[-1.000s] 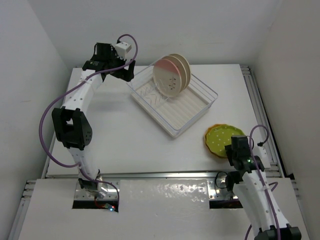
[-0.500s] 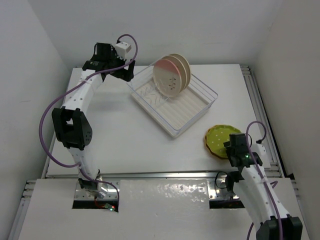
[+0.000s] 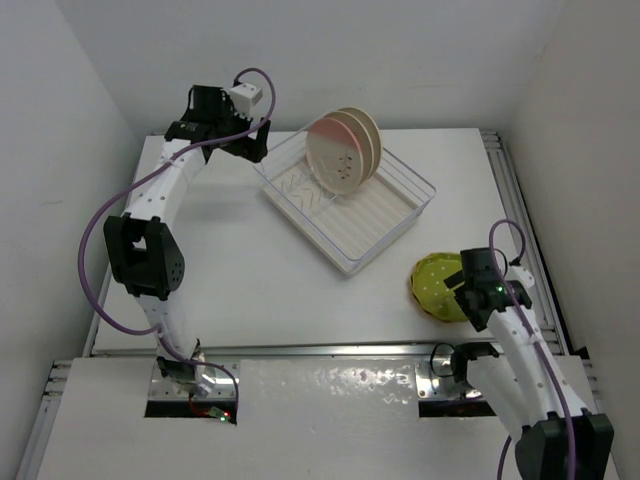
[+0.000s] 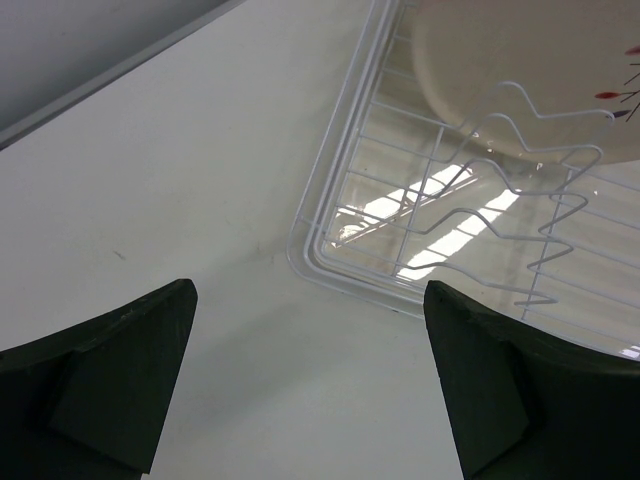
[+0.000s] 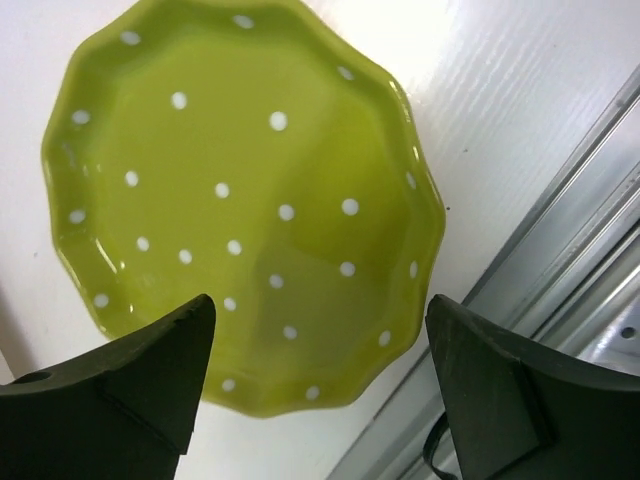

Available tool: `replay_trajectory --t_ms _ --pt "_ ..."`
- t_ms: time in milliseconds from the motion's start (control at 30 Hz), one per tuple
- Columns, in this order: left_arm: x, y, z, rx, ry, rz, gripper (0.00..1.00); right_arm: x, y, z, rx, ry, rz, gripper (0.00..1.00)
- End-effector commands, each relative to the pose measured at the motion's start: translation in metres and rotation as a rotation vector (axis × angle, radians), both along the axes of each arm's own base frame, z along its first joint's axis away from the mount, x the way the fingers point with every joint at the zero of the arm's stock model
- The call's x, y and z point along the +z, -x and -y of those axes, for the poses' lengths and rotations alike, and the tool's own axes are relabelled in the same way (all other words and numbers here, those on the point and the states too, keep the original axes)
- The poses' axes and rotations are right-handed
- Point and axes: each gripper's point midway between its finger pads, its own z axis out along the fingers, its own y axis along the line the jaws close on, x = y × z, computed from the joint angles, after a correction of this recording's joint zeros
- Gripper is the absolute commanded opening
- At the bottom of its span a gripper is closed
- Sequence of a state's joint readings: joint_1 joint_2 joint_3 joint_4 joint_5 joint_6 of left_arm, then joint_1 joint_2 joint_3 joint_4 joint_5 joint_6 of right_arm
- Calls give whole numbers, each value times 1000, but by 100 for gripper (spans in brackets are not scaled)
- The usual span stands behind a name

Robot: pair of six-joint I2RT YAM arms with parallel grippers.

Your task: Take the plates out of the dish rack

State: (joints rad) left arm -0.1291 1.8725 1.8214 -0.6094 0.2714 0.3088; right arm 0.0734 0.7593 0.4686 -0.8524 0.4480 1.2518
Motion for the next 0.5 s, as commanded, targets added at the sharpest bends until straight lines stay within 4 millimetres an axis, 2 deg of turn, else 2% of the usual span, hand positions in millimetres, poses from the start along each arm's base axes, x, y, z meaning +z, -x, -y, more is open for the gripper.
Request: replay_trajectory --t_ms 0,133,167,200,233,300,367,400,467 --pt "18 -10 -1 4 1 67 95 19 -1 1 74 33 -32 84" --pt "19 -10 -2 2 -1 68 95 40 -25 -5 243 63 25 65" --pt "19 -10 -2 2 -1 68 95 47 -40 -19 406 56 65 55" --pt "18 -10 -2 3 -2 67 95 50 -47 -29 512 46 87 51" --pt "17 -10 -2 1 -2 66 95 47 -49 -39 676 63 81 49" --pt "16 -9 -2 2 -4 63 95 44 -51 -71 887 -16 113 49" --pt "16 -9 -2 4 -3 62 95 34 -43 -76 1009 30 56 44" --pt "15 -8 -2 4 -5 58 95 30 -42 -69 1003 80 16 42" --pt "14 -8 -3 6 -7 56 95 27 -44 -77 1073 75 8 40"
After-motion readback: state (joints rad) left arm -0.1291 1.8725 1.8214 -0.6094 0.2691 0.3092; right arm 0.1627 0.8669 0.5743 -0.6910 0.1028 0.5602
